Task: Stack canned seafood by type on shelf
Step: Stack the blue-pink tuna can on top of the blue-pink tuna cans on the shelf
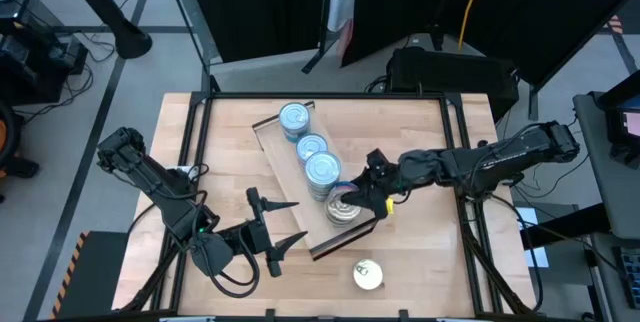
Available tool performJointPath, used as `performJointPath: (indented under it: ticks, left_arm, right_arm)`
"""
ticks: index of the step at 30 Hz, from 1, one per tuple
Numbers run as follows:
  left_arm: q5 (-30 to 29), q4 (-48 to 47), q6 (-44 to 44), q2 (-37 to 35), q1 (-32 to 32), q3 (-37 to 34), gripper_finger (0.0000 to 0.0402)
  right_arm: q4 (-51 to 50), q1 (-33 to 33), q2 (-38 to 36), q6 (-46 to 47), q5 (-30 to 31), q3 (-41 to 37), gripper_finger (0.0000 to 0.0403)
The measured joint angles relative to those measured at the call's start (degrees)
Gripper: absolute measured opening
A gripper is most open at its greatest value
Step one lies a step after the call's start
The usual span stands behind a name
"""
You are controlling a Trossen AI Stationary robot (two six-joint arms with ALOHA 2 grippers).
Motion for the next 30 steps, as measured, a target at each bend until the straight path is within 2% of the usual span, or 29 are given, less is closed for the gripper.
performJointPath:
  ticks: [9, 14, 22, 30]
  left_arm:
    - [0.0, 0.0, -0.02, 0.0, 0.0, 0.0, 0.0306]
    - [0.02, -0.02, -0.02, 0.0, 0.0, 0.0, 0.0306]
    - [0.02, -0.02, -0.02, 0.0, 0.0, 0.0, 0.0306]
    - [0.02, 0.1, -0.04, 0.0, 0.0, 0.0, 0.0306]
  right_arm:
    - [-3.57, 0.35, -0.48, -6.17, -0.55, 0.01, 0.0317]
    - [-3.18, 0.81, -1.7, -8.66, -0.39, 0.02, 0.035]
    - [-4.66, 1.18, -2.16, -13.67, 0.43, 0.02, 0.0358]
    - [-6.2, 1.32, -2.16, -25.28, 4.51, 0.04, 0.0357]
